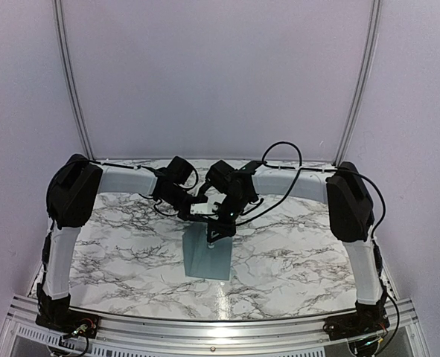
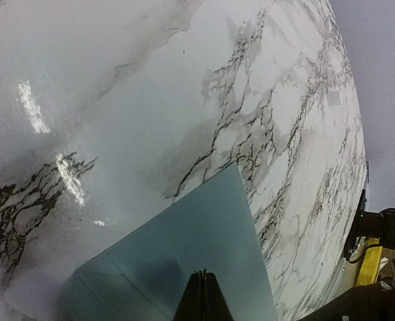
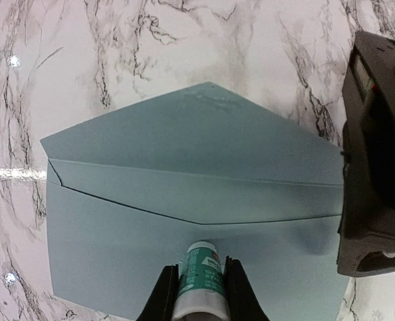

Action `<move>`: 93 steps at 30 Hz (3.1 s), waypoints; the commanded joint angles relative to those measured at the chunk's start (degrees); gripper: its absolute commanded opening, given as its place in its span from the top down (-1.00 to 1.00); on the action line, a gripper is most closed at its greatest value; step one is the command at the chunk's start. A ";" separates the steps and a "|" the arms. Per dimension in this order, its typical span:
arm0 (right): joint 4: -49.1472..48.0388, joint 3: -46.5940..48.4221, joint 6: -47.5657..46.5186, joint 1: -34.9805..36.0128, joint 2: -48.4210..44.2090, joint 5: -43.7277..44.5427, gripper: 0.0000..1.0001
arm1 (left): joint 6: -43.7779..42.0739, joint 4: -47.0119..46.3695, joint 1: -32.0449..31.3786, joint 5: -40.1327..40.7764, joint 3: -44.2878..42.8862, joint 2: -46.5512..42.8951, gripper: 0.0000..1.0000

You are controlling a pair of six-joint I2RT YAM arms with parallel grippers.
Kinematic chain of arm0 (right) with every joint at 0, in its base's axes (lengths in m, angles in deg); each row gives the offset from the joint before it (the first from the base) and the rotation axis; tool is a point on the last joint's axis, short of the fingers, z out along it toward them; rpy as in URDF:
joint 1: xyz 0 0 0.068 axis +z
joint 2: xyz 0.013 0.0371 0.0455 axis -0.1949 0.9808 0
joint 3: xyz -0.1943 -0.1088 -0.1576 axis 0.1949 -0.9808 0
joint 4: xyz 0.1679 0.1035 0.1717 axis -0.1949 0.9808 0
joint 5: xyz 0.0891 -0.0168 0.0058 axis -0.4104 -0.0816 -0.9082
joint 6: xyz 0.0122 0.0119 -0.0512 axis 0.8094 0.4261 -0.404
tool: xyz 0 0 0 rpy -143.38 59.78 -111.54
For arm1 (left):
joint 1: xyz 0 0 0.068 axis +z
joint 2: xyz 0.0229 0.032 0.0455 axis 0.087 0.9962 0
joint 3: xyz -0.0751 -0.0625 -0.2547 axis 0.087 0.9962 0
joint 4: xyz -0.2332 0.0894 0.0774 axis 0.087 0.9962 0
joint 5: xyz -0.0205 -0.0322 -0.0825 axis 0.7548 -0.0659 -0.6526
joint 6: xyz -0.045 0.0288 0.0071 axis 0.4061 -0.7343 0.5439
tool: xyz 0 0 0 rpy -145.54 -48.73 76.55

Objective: Place the letter into the envelope and seal it

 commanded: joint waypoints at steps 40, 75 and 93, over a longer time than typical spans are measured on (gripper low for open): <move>0.56 -2.80 2.25 0.39 -1.42 3.15 1.00 | 0.60 7.15 -1.59 5.74 -1.81 6.95 1.00; 0.27 -5.94 0.52 0.49 -4.54 -2.62 1.00 | 0.19 7.47 -1.85 5.19 -2.33 7.56 1.00; -5.62 -6.81 1.95 0.31 -4.63 5.11 1.00 | -0.28 7.76 -1.85 4.93 -2.17 7.69 1.00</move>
